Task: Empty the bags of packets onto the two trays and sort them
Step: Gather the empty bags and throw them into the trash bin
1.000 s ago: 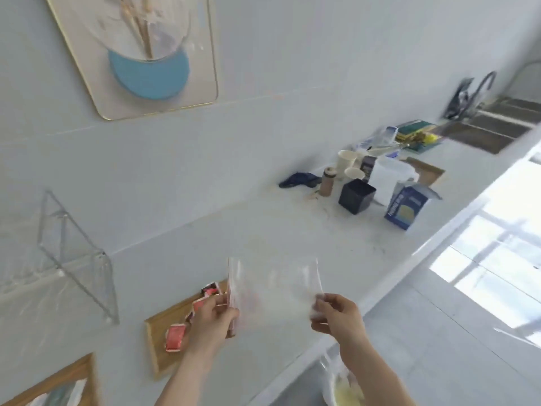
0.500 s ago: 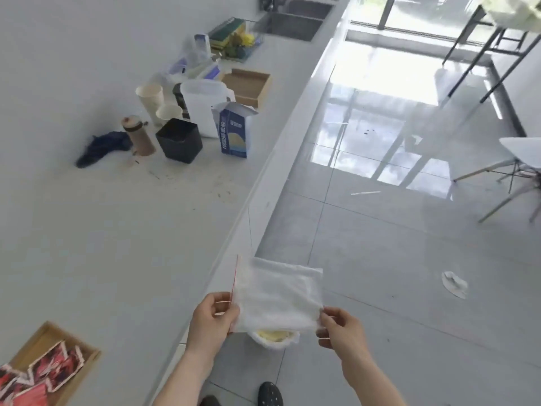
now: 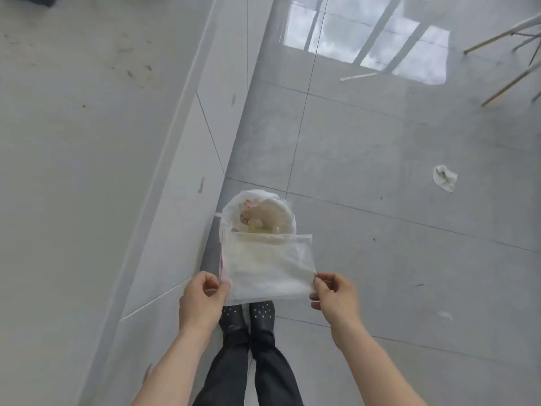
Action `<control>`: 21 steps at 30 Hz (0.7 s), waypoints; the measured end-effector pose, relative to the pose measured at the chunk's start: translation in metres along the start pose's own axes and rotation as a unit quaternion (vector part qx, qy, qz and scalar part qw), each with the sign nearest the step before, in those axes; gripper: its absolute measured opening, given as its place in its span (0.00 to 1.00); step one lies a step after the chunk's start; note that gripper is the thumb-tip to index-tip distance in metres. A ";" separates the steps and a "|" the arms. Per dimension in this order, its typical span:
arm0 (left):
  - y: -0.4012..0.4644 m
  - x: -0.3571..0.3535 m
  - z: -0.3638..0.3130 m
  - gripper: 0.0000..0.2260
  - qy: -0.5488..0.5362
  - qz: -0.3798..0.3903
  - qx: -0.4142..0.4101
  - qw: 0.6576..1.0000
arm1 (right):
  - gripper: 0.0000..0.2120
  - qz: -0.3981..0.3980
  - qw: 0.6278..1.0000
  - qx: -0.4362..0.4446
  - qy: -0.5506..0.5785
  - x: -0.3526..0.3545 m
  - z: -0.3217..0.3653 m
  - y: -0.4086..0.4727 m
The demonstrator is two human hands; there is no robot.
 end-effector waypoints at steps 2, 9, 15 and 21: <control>0.023 -0.010 0.014 0.12 0.022 0.000 0.007 1.000 | 0.04 -0.008 1.000 -0.006 -0.007 -0.013 -0.007 0.020; 0.096 -0.037 0.041 0.10 0.063 0.004 0.003 0.998 | 0.04 -0.027 0.999 0.005 -0.028 -0.058 -0.020 0.087; 0.138 -0.051 0.043 0.06 0.086 -0.008 0.000 0.996 | 0.07 -0.047 0.997 0.039 -0.046 -0.083 -0.007 0.126; 0.152 -0.064 0.040 0.08 0.108 0.028 0.008 0.994 | 0.15 -0.026 0.992 0.088 -0.083 -0.100 0.011 0.133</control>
Point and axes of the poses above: each hand's wrist, its own y-axis towards the middle knuckle, its own x-axis out of the back of the hand, z = x × y, the point moved 7 cm from there along y, towards the middle knuckle, and after that the axes turned 1 degree about z, right-handed, at the moved point
